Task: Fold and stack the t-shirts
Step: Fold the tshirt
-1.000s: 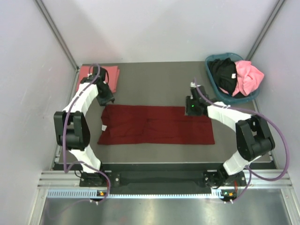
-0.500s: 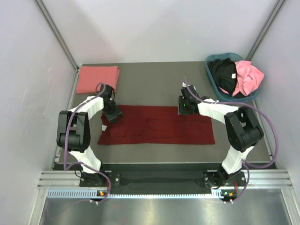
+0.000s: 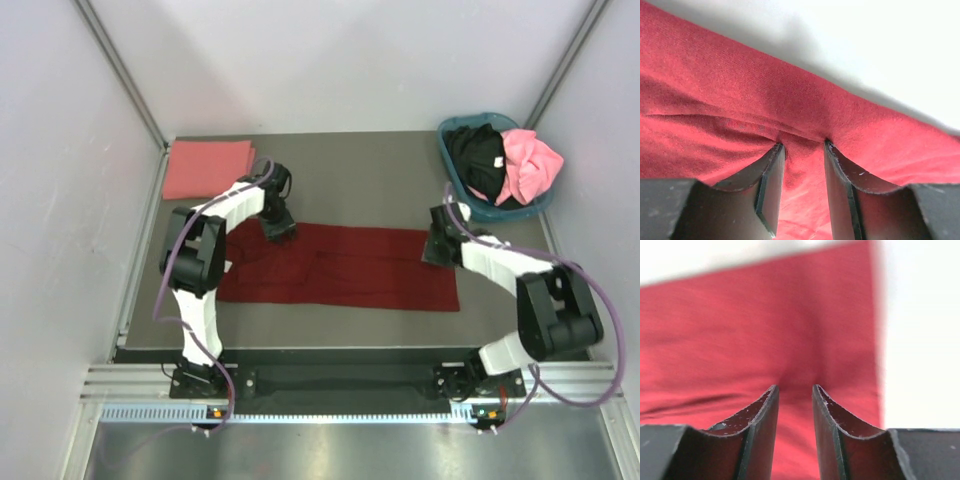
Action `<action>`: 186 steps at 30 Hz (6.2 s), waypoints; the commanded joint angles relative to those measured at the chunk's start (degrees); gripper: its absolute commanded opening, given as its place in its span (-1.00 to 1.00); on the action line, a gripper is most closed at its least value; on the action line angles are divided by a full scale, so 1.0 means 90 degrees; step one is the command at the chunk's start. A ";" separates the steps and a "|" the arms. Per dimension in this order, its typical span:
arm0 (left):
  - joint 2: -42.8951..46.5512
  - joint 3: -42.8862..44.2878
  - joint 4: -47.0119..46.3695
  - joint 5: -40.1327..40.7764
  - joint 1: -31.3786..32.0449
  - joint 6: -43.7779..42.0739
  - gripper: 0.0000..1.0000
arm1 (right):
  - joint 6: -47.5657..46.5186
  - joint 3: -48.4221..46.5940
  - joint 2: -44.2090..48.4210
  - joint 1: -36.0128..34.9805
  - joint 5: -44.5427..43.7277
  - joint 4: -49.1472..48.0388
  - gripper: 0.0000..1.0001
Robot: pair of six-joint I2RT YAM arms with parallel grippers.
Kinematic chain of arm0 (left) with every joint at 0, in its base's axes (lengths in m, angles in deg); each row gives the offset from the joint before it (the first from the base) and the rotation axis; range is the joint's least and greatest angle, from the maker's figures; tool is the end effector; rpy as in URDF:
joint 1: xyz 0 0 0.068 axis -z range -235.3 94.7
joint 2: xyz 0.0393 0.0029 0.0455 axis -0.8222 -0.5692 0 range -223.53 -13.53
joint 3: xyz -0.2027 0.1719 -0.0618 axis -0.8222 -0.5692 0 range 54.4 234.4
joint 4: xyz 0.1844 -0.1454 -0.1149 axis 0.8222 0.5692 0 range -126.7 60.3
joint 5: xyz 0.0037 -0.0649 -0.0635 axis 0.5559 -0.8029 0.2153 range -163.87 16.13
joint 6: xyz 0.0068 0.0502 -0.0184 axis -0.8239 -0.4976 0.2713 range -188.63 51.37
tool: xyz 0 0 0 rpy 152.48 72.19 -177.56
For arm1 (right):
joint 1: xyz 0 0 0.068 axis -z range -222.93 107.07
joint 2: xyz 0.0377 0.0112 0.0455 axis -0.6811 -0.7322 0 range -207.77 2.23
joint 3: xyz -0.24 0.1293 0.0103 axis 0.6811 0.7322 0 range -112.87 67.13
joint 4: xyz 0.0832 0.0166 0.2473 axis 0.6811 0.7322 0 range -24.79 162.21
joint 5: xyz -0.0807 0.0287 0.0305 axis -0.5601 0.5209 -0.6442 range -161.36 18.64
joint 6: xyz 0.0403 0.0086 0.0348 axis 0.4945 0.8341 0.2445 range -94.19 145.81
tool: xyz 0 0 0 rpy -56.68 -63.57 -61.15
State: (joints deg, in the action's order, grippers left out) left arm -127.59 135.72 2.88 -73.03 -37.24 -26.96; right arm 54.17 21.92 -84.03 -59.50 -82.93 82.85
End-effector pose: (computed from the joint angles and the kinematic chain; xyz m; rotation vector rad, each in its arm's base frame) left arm 0.3799 -0.1233 0.1683 -0.5881 2.7985 -0.2034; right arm 0.2738 0.0740 0.1682 0.3355 2.5410 0.0344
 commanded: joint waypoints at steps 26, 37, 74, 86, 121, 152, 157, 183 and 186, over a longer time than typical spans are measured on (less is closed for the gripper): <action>0.0857 0.0429 0.1463 0.2036 0.0259 -0.0402 -0.12 | -0.0758 -0.1138 -0.0541 -0.0248 0.0417 0.0070 -0.35; 0.0437 -0.0685 0.1004 0.2387 -0.0073 0.0194 -0.17 | -0.0407 -0.0534 -0.0846 0.0230 0.0212 -0.0125 -0.38; 0.2908 -0.3283 -0.0276 0.0609 -0.2417 -0.0060 -0.21 | -0.1119 -0.3666 -0.1712 -0.2727 0.2008 -0.0710 -0.75; 0.2243 -0.2961 -0.0110 0.1467 -0.2525 0.0037 -0.23 | -0.1120 -0.5318 -0.3950 -0.3578 0.2232 -0.1189 -0.59; 0.3904 -0.2570 -0.0334 0.0581 -0.2447 -0.0812 -0.18 | 0.0970 -0.5620 -0.4742 -0.2592 0.0309 -0.0174 -0.51; 0.3337 -0.2326 -0.0988 0.0043 -0.0943 -0.0372 -0.14 | 0.2047 -0.8660 -0.6766 -0.0883 0.1852 -0.2391 -0.32; 0.3679 -0.2453 -0.0979 -0.0064 -0.0796 -0.0323 -0.11 | 0.1177 -0.7587 -0.5496 -0.0873 0.2086 -0.2342 -0.17; 0.3620 -0.2355 -0.1037 -0.1568 -0.0825 -0.0509 -0.05 | -0.0602 -0.1374 -0.1090 -0.1244 0.0056 0.0305 -0.99; 0.3640 -0.2453 -0.1057 -0.1529 -0.0932 -0.0509 -0.05 | -0.0515 -0.1120 -0.1090 -0.1400 -0.0061 0.0343 -1.00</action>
State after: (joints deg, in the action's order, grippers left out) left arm -95.66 113.18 -6.17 -86.65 -44.61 -31.24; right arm 48.66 9.90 -95.05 -70.41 -80.22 83.95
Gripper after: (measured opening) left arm 0.476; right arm 0.006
